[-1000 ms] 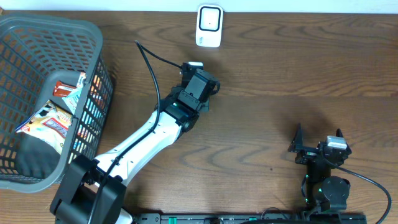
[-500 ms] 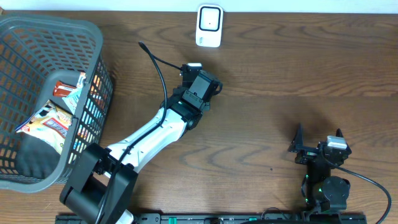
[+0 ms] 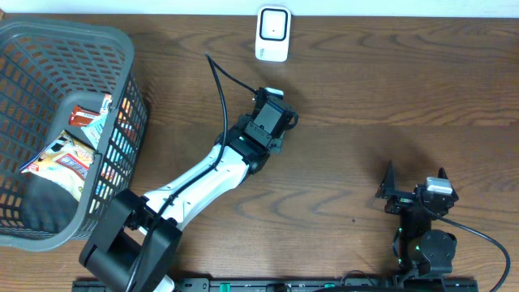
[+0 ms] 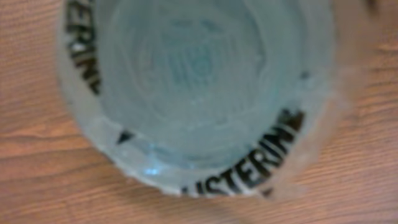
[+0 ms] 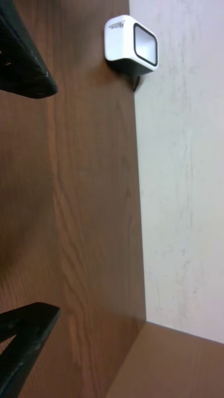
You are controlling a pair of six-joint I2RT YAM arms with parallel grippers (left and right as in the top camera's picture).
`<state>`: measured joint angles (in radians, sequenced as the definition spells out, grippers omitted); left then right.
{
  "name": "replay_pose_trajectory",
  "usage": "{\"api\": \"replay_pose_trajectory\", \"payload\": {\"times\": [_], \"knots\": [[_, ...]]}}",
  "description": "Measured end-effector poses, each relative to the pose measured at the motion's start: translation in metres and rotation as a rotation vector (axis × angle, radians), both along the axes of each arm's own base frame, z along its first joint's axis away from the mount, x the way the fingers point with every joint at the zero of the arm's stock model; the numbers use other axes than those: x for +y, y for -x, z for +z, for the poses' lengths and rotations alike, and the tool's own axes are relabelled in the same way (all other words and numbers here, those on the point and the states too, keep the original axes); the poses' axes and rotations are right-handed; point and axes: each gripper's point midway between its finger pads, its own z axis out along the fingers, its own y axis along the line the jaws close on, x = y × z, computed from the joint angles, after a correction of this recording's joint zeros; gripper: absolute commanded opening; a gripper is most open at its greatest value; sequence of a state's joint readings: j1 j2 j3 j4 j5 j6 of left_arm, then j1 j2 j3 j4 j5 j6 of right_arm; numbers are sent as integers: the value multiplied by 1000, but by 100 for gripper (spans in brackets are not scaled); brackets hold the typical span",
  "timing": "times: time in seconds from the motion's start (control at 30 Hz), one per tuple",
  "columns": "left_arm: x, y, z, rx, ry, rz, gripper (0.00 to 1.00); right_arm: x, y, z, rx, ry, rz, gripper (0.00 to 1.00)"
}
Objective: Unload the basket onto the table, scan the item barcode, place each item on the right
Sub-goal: 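Carry the bottle with the left gripper toward the white scanner, then set the bottle upright on the table in front of the scanner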
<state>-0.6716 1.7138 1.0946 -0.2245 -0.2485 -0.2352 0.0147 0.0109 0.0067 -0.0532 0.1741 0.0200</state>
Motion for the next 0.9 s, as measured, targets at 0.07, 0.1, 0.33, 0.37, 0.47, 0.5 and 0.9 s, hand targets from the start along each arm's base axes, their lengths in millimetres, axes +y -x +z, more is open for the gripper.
{"api": "replay_pose_trajectory", "payload": {"times": [0.07, 0.1, 0.33, 0.37, 0.47, 0.5, 0.9], "knots": [[-1, 1, 0, 4, -7, -23, 29, 0, 0, 0, 0, 0, 0, 99], [-2, 2, 0, 6, -8, -31, 37, 0, 0, 0, 0, 0, 0, 99], [-6, 8, -4, 34, -21, -90, 66, 0, 0, 0, 0, 0, 0, 99], [-7, 9, -5, 35, -20, -96, 66, 0, 0, 0, 0, 0, 0, 99], [-8, 9, -4, 36, -20, -102, 69, 0, 0, 0, 0, 0, 0, 99], [-8, 9, -4, 36, -18, -104, 70, 0, 0, 0, 0, 0, 0, 99], [9, 25, 41, -4, -25, -108, 98, 0, 0, 0, 0, 0, 1, 99]]}}
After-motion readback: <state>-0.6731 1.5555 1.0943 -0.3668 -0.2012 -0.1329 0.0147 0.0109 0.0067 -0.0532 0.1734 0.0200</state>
